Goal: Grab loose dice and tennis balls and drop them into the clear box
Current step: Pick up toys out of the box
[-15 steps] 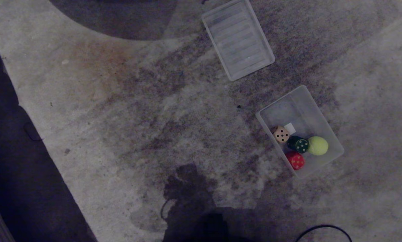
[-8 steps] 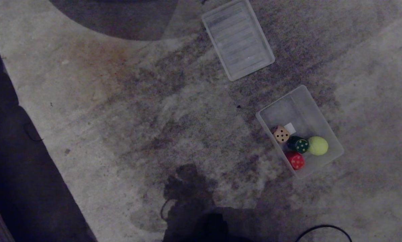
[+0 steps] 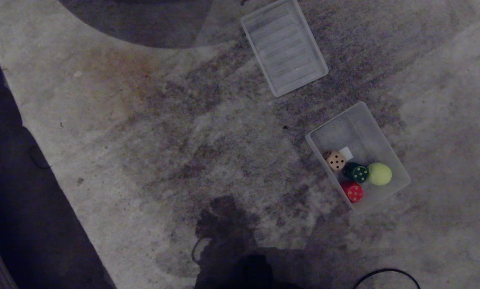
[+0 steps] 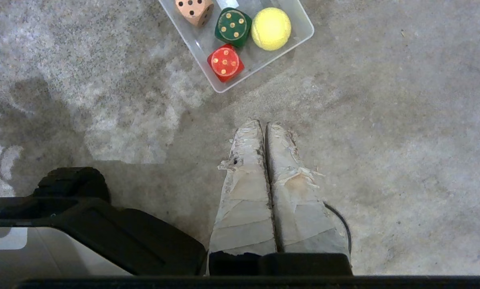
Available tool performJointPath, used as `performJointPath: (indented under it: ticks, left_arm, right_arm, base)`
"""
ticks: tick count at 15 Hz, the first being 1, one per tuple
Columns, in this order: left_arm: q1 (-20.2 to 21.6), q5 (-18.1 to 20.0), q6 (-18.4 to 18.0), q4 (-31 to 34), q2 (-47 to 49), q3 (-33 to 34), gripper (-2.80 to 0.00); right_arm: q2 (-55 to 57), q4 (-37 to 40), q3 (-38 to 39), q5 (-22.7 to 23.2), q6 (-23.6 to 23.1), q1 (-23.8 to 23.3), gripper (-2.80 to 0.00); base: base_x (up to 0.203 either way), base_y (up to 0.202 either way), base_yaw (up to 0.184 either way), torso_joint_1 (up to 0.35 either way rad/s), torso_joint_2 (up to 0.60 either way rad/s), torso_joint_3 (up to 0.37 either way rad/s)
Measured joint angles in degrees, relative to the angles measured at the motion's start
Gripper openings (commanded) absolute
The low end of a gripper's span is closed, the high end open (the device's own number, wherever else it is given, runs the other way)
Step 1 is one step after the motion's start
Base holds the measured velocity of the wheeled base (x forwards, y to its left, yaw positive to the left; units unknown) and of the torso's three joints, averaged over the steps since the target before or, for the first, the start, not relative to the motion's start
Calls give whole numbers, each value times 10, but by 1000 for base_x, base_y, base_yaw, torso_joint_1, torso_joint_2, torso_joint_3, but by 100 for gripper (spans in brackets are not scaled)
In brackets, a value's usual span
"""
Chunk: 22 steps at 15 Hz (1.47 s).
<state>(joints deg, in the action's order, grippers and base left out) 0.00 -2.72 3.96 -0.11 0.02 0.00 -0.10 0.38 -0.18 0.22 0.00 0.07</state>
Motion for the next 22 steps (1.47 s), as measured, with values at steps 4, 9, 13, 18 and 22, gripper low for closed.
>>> performJointPath:
  ticks: [4, 9, 13, 18, 22]
  left_arm:
    - [0, 1, -3, 0, 0, 0, -280]
    - [0, 0, -1, 1, 0, 0, -280]
    - [0, -2, 2, 0, 0, 0, -280]
    - [0, -10, 33, -3, 0, 0, -280]
    - [0, -11, 36, -3, 0, 0, -280]
  right_arm:
    - [-1, 0, 0, 0, 0, 0, -280]
    - [-1, 0, 0, 0, 0, 0, -280]
    - [-1, 0, 0, 0, 0, 0, -280]
    - [-1, 0, 0, 0, 0, 0, -280]
    - [-1, 1, 0, 0, 0, 0, -280]
  base:
    - [0, 0, 0, 0, 0, 0]
    - [0, 0, 0, 0, 0, 0]
    - [0, 0, 0, 2, 3, 151]
    - [0, 0, 0, 2, 1, 199]
    - [0, 0, 0, 2, 3, 202]
